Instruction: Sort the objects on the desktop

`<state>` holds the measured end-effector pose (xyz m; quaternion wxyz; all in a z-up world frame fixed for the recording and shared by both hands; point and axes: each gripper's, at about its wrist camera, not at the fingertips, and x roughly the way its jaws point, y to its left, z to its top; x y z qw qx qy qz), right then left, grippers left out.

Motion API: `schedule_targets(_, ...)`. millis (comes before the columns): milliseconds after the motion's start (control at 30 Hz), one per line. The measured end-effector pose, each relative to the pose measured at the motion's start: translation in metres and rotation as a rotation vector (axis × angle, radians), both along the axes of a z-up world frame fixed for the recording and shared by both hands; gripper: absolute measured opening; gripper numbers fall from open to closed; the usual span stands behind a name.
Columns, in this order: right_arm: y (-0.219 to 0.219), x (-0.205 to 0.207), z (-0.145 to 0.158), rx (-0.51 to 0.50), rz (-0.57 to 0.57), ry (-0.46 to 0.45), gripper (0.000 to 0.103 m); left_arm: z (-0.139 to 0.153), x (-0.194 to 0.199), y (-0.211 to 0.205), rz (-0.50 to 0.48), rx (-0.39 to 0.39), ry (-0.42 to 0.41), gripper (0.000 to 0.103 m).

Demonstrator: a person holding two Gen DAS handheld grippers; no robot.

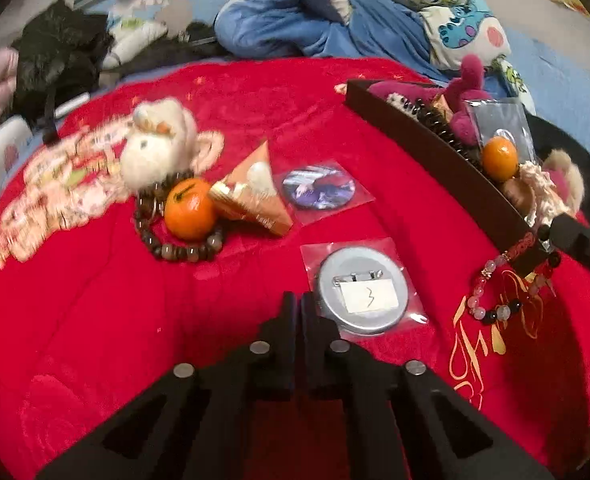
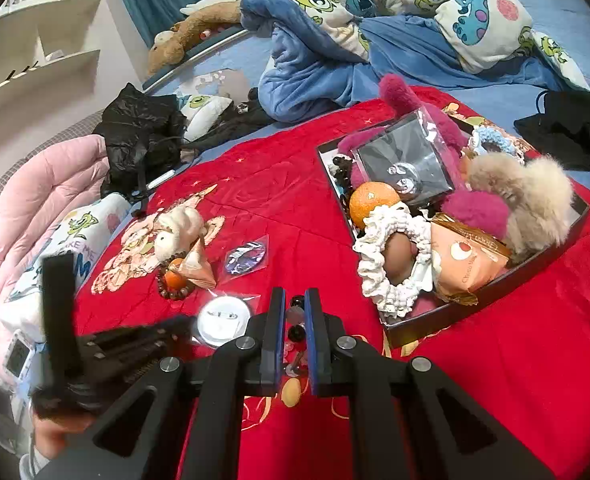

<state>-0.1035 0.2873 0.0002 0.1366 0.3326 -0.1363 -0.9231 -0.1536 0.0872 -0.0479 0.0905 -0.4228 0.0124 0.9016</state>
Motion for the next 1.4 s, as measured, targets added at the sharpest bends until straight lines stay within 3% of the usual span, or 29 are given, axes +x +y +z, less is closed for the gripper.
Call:
schedule_targets(100,-0.003,0.001,0.001,0.002,0.009,0.006,0.010,0.006,0.005,0.004,-0.029,0.015,0.027,0.001)
schedule_targets(267,-0.005,0.002,0.000,0.002,0.016,0.001,0.010,0.003,0.003,-0.002,-0.045,0.076,-0.019,0.001)
schedule_targets(433,-0.003,0.000,-0.001,-0.008,0.016,-0.006,0.010,0.002,0.000,-0.009,0.000,0.078,-0.033,0.025)
schedule_targets(867,-0.004,-0.001,-0.002,-0.017,0.027,-0.013,0.010,0.001,-0.002,-0.013,-0.021,0.134,-0.046,0.025)
schedule_targets(967,-0.005,-0.001,-0.003,-0.019,0.027,-0.017,0.010,0.002,-0.002,-0.014,-0.066,0.212,-0.064,0.025)
schedule_targets(1033,-0.005,-0.001,-0.003,-0.029,0.029,-0.017,0.010,0.004,-0.001,-0.013,-0.078,0.224,-0.059,0.025)
schedule_targets(1067,-0.005,-0.001,-0.003,-0.030,0.029,-0.015,0.010,0.003,-0.002,-0.013,-0.089,0.240,-0.067,0.027)
schedule_targets(1200,-0.005,-0.001,-0.003,-0.035,0.026,-0.015,0.010,0.001,-0.006,-0.016,-0.113,0.357,-0.102,0.057)
schedule_targets(1233,-0.004,-0.001,-0.003,-0.035,0.025,-0.015,0.010,0.001,-0.007,-0.015,-0.114,0.364,-0.107,0.058)
schedule_targets(1300,-0.005,-0.001,-0.003,-0.033,0.023,-0.014,0.010,0.000,-0.006,-0.011,-0.108,0.337,-0.104,0.058)
schedule_targets(1400,-0.004,-0.001,-0.003,-0.037,0.022,-0.013,0.010,-0.001,-0.004,0.003,-0.117,0.238,-0.080,0.058)
